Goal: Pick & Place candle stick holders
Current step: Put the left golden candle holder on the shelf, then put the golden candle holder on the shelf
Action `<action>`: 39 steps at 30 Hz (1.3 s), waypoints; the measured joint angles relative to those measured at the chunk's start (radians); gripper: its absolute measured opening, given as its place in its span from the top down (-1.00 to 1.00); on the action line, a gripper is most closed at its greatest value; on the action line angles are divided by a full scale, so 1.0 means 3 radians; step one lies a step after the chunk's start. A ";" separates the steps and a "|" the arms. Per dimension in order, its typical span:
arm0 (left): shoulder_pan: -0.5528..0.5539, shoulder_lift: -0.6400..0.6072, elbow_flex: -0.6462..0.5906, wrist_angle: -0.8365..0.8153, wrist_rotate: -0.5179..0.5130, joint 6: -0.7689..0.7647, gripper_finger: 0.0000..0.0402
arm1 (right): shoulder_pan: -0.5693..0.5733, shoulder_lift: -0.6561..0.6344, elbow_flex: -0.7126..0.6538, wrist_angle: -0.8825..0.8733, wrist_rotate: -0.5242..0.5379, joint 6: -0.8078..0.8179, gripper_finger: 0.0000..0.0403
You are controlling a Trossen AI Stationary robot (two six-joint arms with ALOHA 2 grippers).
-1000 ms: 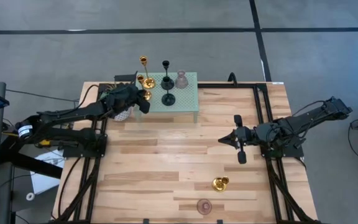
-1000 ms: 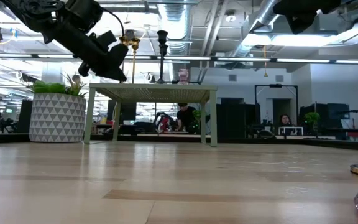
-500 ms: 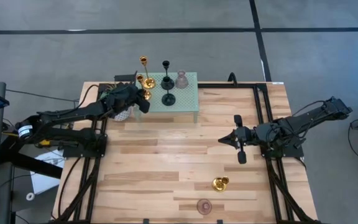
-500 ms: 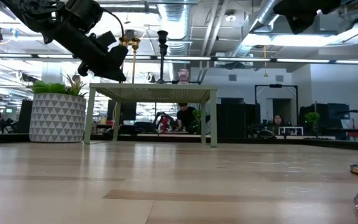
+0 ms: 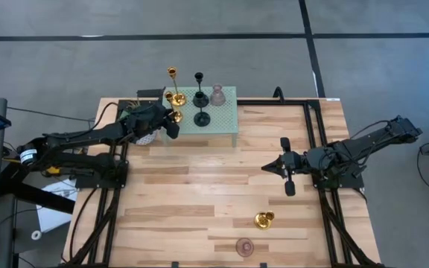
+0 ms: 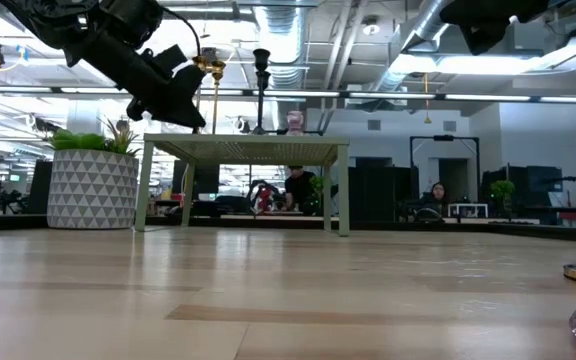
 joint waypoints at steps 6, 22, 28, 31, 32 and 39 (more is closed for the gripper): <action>-0.0031 -0.0001 0.0000 0.0022 -0.0009 0.0108 0.56 | 0.0000 0.0001 0.0000 0.0000 0.0000 0.0000 1.00; -0.0025 -0.0002 0.0003 0.0030 -0.0054 0.0113 0.55 | 0.0000 0.0001 0.0000 0.0000 0.0000 0.0000 1.00; -0.0026 -0.0003 0.0005 0.0031 -0.0060 0.0113 0.35 | 0.0000 0.0001 0.0000 0.0000 0.0000 0.0001 1.00; -0.0025 -0.0004 0.0005 0.0021 -0.0041 0.0113 0.21 | 0.0000 0.0001 0.0000 0.0000 0.0000 0.0000 1.00; -0.0026 -0.0005 0.0005 0.0021 -0.0014 0.0112 0.17 | 0.0000 0.0000 0.0000 0.0000 0.0000 0.0001 1.00; -0.0026 -0.0005 0.0006 -0.0002 0.0054 0.0090 0.04 | 0.0000 0.0001 0.0000 0.0000 0.0000 0.0001 1.00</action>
